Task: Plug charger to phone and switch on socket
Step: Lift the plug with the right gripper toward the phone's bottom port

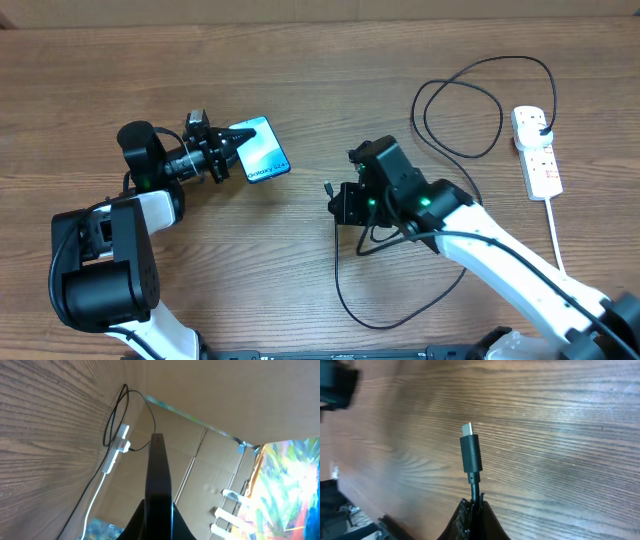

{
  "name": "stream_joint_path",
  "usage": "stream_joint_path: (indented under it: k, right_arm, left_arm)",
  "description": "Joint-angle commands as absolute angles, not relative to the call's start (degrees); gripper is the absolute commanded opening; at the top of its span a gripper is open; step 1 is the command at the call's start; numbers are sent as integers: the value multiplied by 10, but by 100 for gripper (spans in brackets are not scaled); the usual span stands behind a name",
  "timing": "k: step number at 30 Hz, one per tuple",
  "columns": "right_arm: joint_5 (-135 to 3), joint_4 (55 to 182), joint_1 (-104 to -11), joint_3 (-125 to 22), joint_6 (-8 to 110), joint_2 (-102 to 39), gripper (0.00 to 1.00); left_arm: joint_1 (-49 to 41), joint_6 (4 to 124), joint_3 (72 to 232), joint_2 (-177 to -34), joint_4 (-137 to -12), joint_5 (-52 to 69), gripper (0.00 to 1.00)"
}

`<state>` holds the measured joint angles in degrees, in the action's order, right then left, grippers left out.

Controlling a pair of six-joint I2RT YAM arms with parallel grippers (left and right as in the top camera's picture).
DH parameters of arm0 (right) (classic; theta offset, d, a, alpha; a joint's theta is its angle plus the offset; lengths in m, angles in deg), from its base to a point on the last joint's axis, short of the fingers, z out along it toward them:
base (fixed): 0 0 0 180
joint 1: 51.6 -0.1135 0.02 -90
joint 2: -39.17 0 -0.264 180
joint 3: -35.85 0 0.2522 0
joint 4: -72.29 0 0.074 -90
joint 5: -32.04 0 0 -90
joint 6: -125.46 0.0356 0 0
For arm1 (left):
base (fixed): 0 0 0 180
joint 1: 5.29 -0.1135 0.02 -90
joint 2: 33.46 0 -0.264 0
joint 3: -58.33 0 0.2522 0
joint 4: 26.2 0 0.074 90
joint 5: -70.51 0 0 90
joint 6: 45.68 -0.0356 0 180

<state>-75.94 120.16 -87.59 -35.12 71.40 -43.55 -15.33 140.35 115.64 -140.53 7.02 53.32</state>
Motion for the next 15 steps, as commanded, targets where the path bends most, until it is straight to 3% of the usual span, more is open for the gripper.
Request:
stream_joint_path:
  k: [1,10,15]
  right_arm:
    - [-771,1215,-875,-365,710,-396,4]
    - [-872,1231,-865,-348,684,-378,4]
    - [-1013,1231,-774,-337,580,-376,4]
  left_arm:
    - [-137,1385,1169,-1406,75,528,4]
    - [-62,1368,1169,-1406,75,437,5]
    - [-49,1368,1188,-1407,75,406,4]
